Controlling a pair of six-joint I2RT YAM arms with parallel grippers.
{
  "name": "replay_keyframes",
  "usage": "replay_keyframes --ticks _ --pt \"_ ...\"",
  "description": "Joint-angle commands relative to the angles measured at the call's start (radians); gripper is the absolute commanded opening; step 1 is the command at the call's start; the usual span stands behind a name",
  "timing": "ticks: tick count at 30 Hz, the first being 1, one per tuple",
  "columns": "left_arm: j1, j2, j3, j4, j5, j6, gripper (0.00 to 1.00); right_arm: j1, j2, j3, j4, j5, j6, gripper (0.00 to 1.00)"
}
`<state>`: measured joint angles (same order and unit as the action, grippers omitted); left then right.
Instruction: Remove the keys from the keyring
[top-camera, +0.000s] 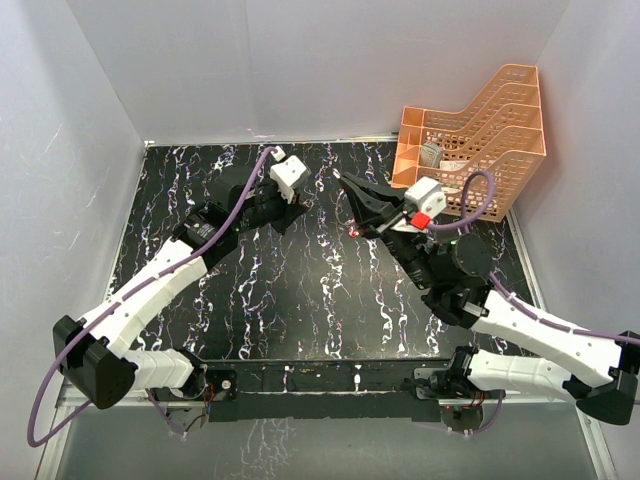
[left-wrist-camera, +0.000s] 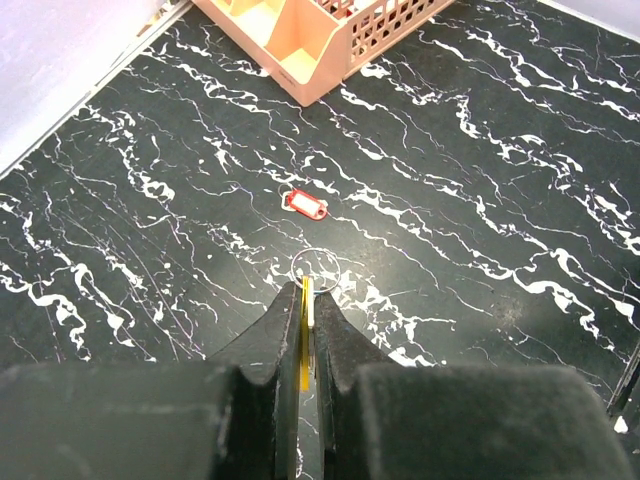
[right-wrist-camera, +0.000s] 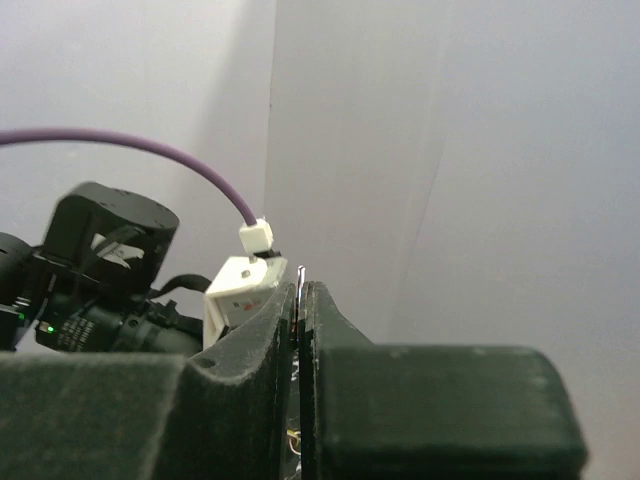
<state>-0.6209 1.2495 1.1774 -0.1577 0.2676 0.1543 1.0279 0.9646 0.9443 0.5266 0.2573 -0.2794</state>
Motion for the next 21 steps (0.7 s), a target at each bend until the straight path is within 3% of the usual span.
replay_keyframes --ticks 1,10,15,21 --pt "0.001 -0.022 -0.029 0.000 -0.074 -0.038 0.00 0.004 0.057 0.018 0.035 0.096 -0.018 0.00" --pt "0.098 -0.019 -0.225 0.106 -0.101 -0.199 0.00 -0.003 0.180 -0.006 -0.023 0.281 -0.001 0.00" --pt "0.198 -0.001 -0.331 0.222 -0.080 -0.289 0.00 -0.090 0.230 0.005 -0.101 0.233 0.101 0.00" --pt "0.219 0.093 -0.388 0.398 -0.034 -0.343 0.00 -0.190 0.277 0.009 -0.122 0.166 0.176 0.00"
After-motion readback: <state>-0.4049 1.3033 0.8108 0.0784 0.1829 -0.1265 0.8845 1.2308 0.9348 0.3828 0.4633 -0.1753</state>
